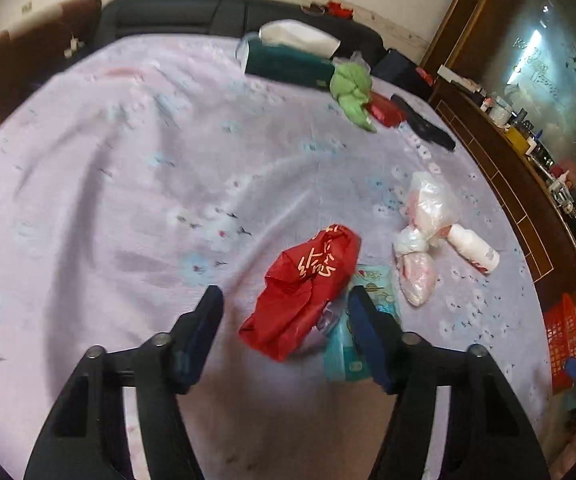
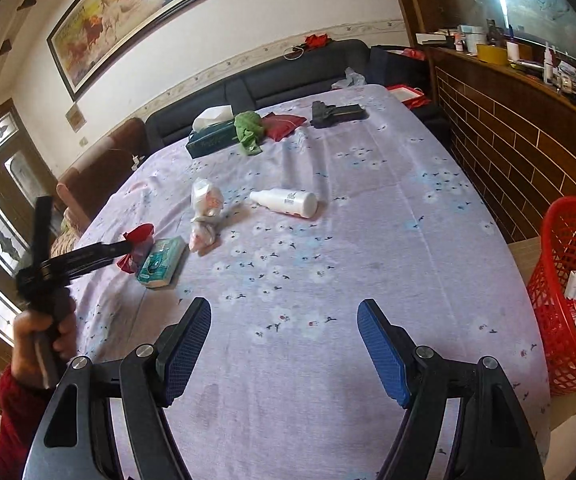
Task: Collect trash
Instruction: 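Grasp red wrapper with left gripper while right gripper grasps plastic bag, then hold red wrapper in left gripper while right gripper holds plastic bag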
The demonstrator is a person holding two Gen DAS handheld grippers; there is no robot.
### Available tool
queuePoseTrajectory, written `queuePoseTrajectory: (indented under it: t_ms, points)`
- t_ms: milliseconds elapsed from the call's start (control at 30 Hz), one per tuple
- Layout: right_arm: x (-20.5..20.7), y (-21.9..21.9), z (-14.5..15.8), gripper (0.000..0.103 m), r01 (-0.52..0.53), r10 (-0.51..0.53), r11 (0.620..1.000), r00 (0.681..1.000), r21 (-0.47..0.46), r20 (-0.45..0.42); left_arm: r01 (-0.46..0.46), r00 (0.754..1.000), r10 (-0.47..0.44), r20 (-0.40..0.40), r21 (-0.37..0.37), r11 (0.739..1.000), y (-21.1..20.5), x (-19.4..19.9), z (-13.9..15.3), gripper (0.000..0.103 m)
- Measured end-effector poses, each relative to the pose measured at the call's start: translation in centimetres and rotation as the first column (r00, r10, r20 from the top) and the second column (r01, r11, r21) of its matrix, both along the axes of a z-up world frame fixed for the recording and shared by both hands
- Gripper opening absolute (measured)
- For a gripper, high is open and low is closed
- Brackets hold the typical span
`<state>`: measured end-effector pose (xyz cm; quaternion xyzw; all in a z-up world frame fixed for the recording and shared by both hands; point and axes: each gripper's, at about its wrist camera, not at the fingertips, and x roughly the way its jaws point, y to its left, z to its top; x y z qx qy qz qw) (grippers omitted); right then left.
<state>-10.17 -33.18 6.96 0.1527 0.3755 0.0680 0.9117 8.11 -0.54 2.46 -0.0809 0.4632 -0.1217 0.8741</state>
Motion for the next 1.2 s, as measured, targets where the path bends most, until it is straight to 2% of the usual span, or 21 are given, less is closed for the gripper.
queuePoseTrajectory:
  t_ms: [100, 167, 333, 500, 700, 800, 867, 933, 1000, 1033, 1100, 1200]
  points:
    - [0.7, 0.7, 0.1, 0.080, -0.010, 0.010, 1.000, 1.000, -0.006, -0.009, -0.002, 1.000, 0.002, -0.013, 0.012, 1.000, -0.5, 0.6, -1.1, 0.055]
    - [1.1, 1.2, 0.2, 0.080, -0.021, 0.021, 1.000, 1.000, -0.004, -0.014, -0.006, 1.000, 0.006, 0.005, 0.010, 1.000, -0.7, 0.6, -1.1, 0.047]
    - [3.6, 3.4, 0.8, 0.080, -0.056, 0.056, 0.998, 0.998, -0.005, -0.022, -0.043, 0.999, 0.046, 0.030, -0.072, 0.996, 1.1, 0.8, -1.1, 0.037]
    - [8.6, 7.0, 0.7, 0.080, -0.093, 0.092, 0.995, 0.995, -0.022, -0.040, -0.085, 0.986, 0.084, 0.143, 0.003, 0.996, 0.9, -0.5, 0.3, 0.037]
    - [15.3, 11.2, -1.6, 0.078, -0.085, 0.078, 0.994, 0.992, -0.063, -0.102, -0.069, 0.982, 0.057, 0.181, 0.061, 0.996, 0.2, -0.8, 0.6, 0.037]
    - [18.1, 12.9, -3.2, 0.068, -0.078, 0.064, 0.992, 0.989, -0.098, -0.135, -0.055, 0.981, 0.041, 0.191, 0.069, 0.996, 0.0, -1.0, 0.7, 0.037]
    - [19.3, 13.9, -4.1, 0.065, -0.092, 0.075, 0.990, 0.986, -0.110, -0.152, -0.055, 0.980, 0.041, 0.195, 0.070, 0.996, 0.1, -1.0, 0.8, 0.037]
    - [20.0, 14.6, -4.9, 0.053, -0.090, 0.067, 0.985, 0.985, -0.146, -0.157, -0.057, 0.980, 0.043, 0.193, 0.067, 0.996, 0.2, -1.0, 0.8, 0.037]
    - [20.4, 15.0, -5.6, 0.037, -0.110, 0.083, 0.981, 0.983, -0.161, -0.164, -0.060, 0.980, 0.046, 0.193, 0.066, 0.996, 0.2, -0.9, 0.8, 0.037]
    - [20.3, 14.9, -5.7, 0.034, -0.108, 0.081, 0.980, 0.983, -0.164, -0.163, -0.063, 0.979, 0.048, 0.198, 0.070, 0.996, 0.2, -1.0, 0.8, 0.037]
    - [20.0, 14.5, -5.5, 0.031, -0.088, 0.066, 0.981, 0.989, -0.173, -0.130, -0.068, 0.977, 0.050, 0.206, 0.080, 0.994, 0.1, -1.2, 0.9, 0.037]
    - [18.8, 13.8, -4.6, 0.031, -0.054, 0.050, 0.980, 0.998, -0.193, -0.025, -0.077, 0.975, 0.056, 0.215, 0.088, 0.993, 0.0, -1.3, 1.0, 0.037]
